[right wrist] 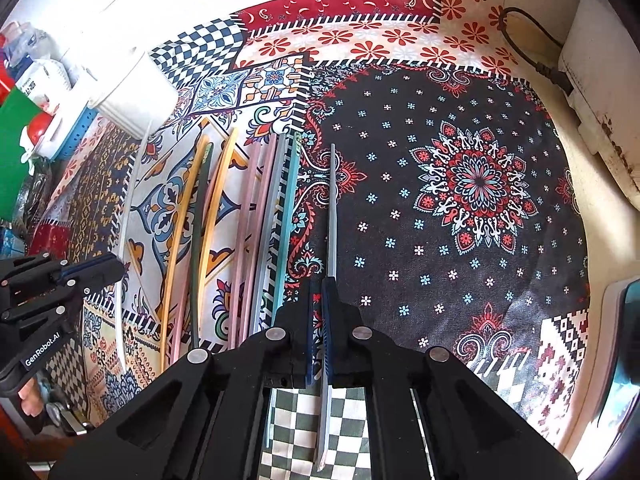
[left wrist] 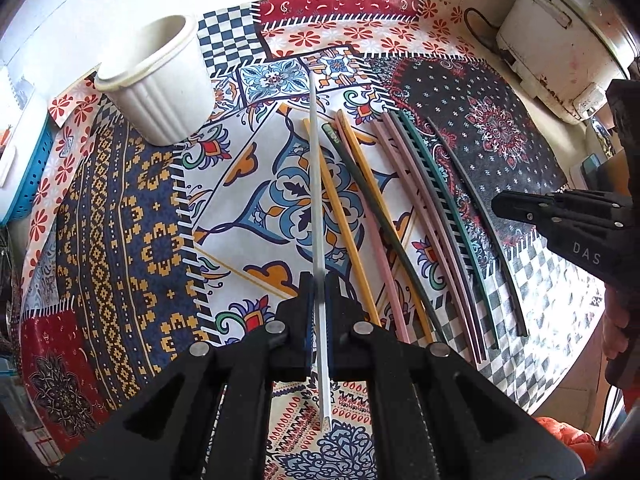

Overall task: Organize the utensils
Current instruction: 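Lift the white stick with the left tool while the right tool lifts the grey rod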

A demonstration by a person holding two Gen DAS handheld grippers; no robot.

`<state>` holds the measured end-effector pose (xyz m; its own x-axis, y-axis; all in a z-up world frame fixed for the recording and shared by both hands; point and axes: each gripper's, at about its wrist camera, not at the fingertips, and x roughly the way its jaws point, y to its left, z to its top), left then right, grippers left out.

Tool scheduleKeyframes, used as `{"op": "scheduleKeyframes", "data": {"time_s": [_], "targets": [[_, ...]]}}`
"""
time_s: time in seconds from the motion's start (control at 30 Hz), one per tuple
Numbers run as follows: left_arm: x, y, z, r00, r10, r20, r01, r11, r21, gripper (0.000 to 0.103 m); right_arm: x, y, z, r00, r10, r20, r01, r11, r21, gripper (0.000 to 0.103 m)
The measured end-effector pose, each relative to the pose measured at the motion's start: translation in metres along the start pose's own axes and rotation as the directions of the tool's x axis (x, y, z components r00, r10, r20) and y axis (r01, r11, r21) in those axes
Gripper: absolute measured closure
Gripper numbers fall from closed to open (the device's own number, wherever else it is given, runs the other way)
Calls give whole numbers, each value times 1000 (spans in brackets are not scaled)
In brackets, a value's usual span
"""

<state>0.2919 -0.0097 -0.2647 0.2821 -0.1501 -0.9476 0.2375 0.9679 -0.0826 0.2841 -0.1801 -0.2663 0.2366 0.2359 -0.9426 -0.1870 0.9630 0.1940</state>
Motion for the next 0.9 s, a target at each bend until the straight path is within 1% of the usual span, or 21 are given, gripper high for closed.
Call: {"op": "scheduleKeyframes", "data": {"time_s": [0.07,0.1,0.2,0.23,0.3,0.4,0.43,0.53,0.57,0.63,0.67,0.73,0.8,0.9], "targets": [[-2,3,-2,1000,-8,6,8,1000,-4,100,1,0,-2,1000,-4,-14,4,1000,5,99],[-3,5,-4,1000,-14,2,14,1000,-4,100,3,-1,-3,1000,0,-26,0,1000,11,96],[-2,8,-10,1000,-24,-9,24,1000,-7,100,7,-5,-10,998,9,-69,-6,999,36,77],[2,8,-10,1000,-28,-14,28,1000,-12,100,8,-6,-13,997,11,-73,-8,999,38,76],[11,6,-9,999,-39,-18,39,999,-20,100,9,-5,-19,997,-7,-80,9,1000,26,76],[9,7,-12,999,-44,-10,43,999,-20,100,13,-2,-28,995,-35,-95,35,999,-2,76],[7,7,-12,999,-42,-6,42,999,-22,100,12,1,-30,996,-52,-75,50,999,-21,76],[2,9,-12,999,-44,10,44,998,-34,100,14,10,-33,993,-104,-59,100,992,-76,76],[0,9,-12,999,-46,15,46,998,-39,100,14,12,-34,992,-121,-44,117,990,-84,77],[-7,11,-12,998,-48,30,49,998,-46,100,15,16,-33,986,-166,-11,165,982,-91,85],[-11,12,-12,998,-48,38,49,998,-48,100,17,18,-31,985,-175,-2,174,980,-95,87],[-17,13,-11,997,-49,55,52,997,-53,100,19,18,-27,984,-176,5,176,981,-86,96],[-23,14,-11,996,-51,71,56,997,-59,100,20,18,-22,985,-170,5,170,983,-71,97],[-31,17,-10,994,-50,94,57,996,-73,100,23,12,-11,991,-132,-3,132,991,-27,98]]}}
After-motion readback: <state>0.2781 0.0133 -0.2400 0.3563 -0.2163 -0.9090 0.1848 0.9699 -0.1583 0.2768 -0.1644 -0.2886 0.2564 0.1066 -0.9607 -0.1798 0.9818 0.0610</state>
